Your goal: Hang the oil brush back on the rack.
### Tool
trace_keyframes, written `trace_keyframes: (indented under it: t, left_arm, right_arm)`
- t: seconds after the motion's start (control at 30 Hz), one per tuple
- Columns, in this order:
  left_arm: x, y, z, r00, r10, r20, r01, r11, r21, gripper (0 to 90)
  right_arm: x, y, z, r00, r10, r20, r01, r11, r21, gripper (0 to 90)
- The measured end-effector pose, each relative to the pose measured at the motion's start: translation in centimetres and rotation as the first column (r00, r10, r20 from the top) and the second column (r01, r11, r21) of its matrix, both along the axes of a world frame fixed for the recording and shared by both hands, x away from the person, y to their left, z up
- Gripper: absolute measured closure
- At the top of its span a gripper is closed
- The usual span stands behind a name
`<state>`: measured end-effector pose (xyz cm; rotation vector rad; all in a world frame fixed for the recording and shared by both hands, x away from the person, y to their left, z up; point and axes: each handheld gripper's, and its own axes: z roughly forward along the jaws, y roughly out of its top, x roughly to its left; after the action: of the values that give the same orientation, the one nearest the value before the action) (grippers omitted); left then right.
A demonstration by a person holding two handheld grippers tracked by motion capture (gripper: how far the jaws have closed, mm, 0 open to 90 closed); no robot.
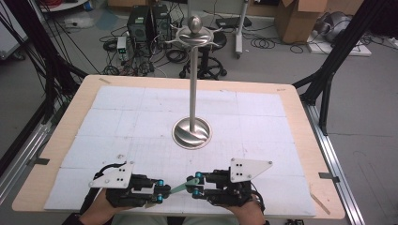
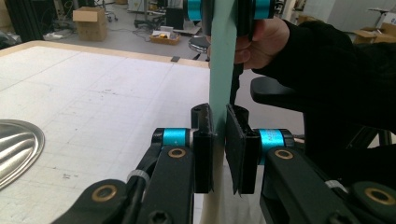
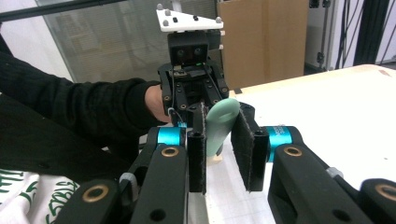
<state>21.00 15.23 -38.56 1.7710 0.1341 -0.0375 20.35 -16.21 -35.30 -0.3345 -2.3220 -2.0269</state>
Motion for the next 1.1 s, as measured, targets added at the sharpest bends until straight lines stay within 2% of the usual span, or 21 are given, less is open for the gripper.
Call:
trace_keyframes:
  t: [0.3, 0.4, 0.5, 0.53, 0.57, 0.6, 0.77, 0.9, 1.0, 1.1]
  left_arm:
    - [-0.2, -0.2, 0.3, 0.9999, 0.011, -0.002, -0.011, 0.9999, 0.007, 78.0]
    - [-0.3, -0.5, 0.6, 0.9990, 0.046, -0.001, -0.046, 0.9978, 0.049, 57.9]
    - [-0.7, -0.9, 1.0, 0.9951, 0.089, 0.043, -0.092, 0.9924, 0.081, 50.5]
    - [-0.7, -0.9, 1.0, 0.9951, 0.089, 0.043, -0.092, 0.9924, 0.081, 50.1]
    - [-1.0, -1.1, 1.2, 0.9880, 0.129, 0.086, -0.139, 0.9825, 0.124, 50.3]
    - [-1.1, -1.2, 1.3, 0.9851, 0.140, 0.099, -0.153, 0.9784, 0.139, 50.4]
    - [-1.1, -1.3, 1.2, 0.9745, 0.198, 0.106, -0.214, 0.9604, 0.178, 59.1]
    - [-0.8, -1.0, 1.2, 0.9727, 0.215, 0.087, -0.228, 0.9569, 0.180, 64.1]
    - [-0.7, -0.9, 1.1, 0.9742, 0.212, 0.077, -0.223, 0.9590, 0.176, 68.9]
    - [-0.7, -1.0, 0.9, 0.9786, 0.194, 0.069, -0.203, 0.9618, 0.183, 74.6]
  right_arm:
    - [-0.4, 0.7, 1.3, 0.9993, -0.029, -0.025, 0.029, 0.999, -0.033, 76.9]
    - [-0.6, 1.1, 2.0, 0.9984, -0.049, -0.029, 0.048, 0.998, -0.051, 76.9]
    - [-0.9, 1.8, 2.7, 0.9964, -0.078, -0.034, 0.074, 0.993, -0.090, 76.9]
    - [-0.9, 2.1, 3.0, 0.9945, -0.098, -0.038, 0.094, 0.990, -0.102, 76.9]
    - [-1.0, 2.5, 3.3, 0.9932, -0.107, -0.046, 0.102, 0.988, -0.116, 76.8]
    - [-1.1, 2.7, 3.5, 0.9920, -0.116, -0.049, 0.110, 0.987, -0.121, 76.8]
    - [-1.2, 3.8, 4.3, 0.9806, -0.190, -0.049, 0.178, 0.967, -0.185, 76.7]
    - [-1.1, 4.3, 4.4, 0.9723, -0.225, -0.063, 0.206, 0.953, -0.223, 76.7]
    - [-0.9, 4.4, 4.4, 0.9696, -0.233, -0.077, 0.210, 0.951, -0.228, 76.6]
    - [-0.9, 4.5, 4.3, 0.9681, -0.238, -0.078, 0.214, 0.948, -0.234, 76.6]
